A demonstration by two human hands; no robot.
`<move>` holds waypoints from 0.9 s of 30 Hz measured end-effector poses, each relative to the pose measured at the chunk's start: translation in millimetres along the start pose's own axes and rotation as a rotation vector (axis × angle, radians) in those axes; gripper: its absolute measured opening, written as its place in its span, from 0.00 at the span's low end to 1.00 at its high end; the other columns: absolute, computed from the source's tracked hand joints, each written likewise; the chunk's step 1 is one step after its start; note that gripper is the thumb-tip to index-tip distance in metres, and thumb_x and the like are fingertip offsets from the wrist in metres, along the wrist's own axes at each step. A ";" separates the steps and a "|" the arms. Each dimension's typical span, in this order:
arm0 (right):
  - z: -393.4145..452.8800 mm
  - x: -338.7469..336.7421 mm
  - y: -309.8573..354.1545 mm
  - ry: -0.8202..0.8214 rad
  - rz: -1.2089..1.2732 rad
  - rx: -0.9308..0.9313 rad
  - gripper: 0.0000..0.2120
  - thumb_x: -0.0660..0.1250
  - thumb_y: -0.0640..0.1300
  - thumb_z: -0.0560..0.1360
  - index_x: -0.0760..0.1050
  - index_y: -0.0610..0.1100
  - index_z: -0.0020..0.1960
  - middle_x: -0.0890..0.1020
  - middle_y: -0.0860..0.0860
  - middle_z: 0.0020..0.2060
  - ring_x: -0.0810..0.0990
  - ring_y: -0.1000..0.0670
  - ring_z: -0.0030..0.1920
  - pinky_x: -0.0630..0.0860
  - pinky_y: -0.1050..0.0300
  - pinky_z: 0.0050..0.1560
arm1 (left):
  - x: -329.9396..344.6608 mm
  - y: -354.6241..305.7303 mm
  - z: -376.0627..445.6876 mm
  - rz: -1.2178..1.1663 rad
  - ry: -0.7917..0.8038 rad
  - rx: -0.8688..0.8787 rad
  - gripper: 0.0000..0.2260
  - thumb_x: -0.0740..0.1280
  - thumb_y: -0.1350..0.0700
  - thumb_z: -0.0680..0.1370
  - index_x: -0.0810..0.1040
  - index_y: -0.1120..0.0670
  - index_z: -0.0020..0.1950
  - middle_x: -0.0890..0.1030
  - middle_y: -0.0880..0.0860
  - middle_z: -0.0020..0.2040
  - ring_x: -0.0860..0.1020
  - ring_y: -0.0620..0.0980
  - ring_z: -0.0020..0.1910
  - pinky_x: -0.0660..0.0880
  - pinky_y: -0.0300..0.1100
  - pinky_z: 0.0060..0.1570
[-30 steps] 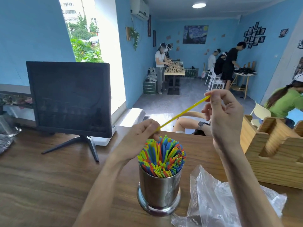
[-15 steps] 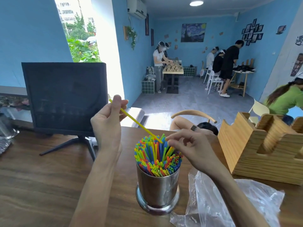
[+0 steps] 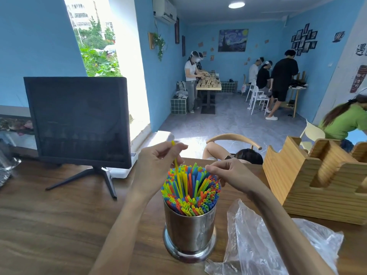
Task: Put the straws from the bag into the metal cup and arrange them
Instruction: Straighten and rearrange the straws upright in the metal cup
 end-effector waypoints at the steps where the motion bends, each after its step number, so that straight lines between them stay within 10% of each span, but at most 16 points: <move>1: 1.5 -0.1 1.6 0.005 -0.020 -0.009 0.13 0.68 0.55 0.80 0.87 0.50 0.45 0.86 0.55 0.38 0.80 0.61 0.37 0.76 0.64 0.39 | 2.9 2.5 -0.6 0.005 0.018 -0.009 0.10 0.66 0.41 0.73 0.84 0.41 0.45 0.83 0.46 0.34 0.80 0.42 0.34 0.80 0.43 0.42; 7: 6.7 -5.0 10.0 0.014 -0.115 -0.050 0.11 0.70 0.50 0.80 0.87 0.45 0.46 0.84 0.55 0.34 0.79 0.62 0.33 0.75 0.65 0.36 | 15.4 16.7 -6.3 0.064 0.113 -0.066 0.14 0.69 0.41 0.74 0.88 0.49 0.46 0.85 0.47 0.36 0.81 0.43 0.37 0.77 0.39 0.41; 12: 13.4 -4.2 20.2 0.069 -0.214 -0.123 0.09 0.70 0.47 0.80 0.86 0.43 0.49 0.84 0.46 0.45 0.81 0.61 0.36 0.74 0.67 0.35 | 23.6 22.5 -9.5 0.145 0.238 -0.086 0.14 0.69 0.40 0.75 0.88 0.48 0.47 0.86 0.49 0.40 0.84 0.48 0.42 0.80 0.57 0.48; 27: 20.9 -4.2 37.4 0.032 -0.330 -0.169 0.04 0.72 0.43 0.79 0.85 0.49 0.47 0.86 0.51 0.38 0.84 0.54 0.39 0.79 0.62 0.38 | 22.8 20.3 -12.2 0.184 0.280 -0.072 0.11 0.68 0.39 0.75 0.87 0.42 0.49 0.85 0.38 0.43 0.82 0.37 0.44 0.79 0.33 0.43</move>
Point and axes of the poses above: each hand's wrist, its own z-axis towards the middle knuckle, its own x-axis out of the palm, y = z × x, the point moved 9 cm from there along z, towards the middle knuckle
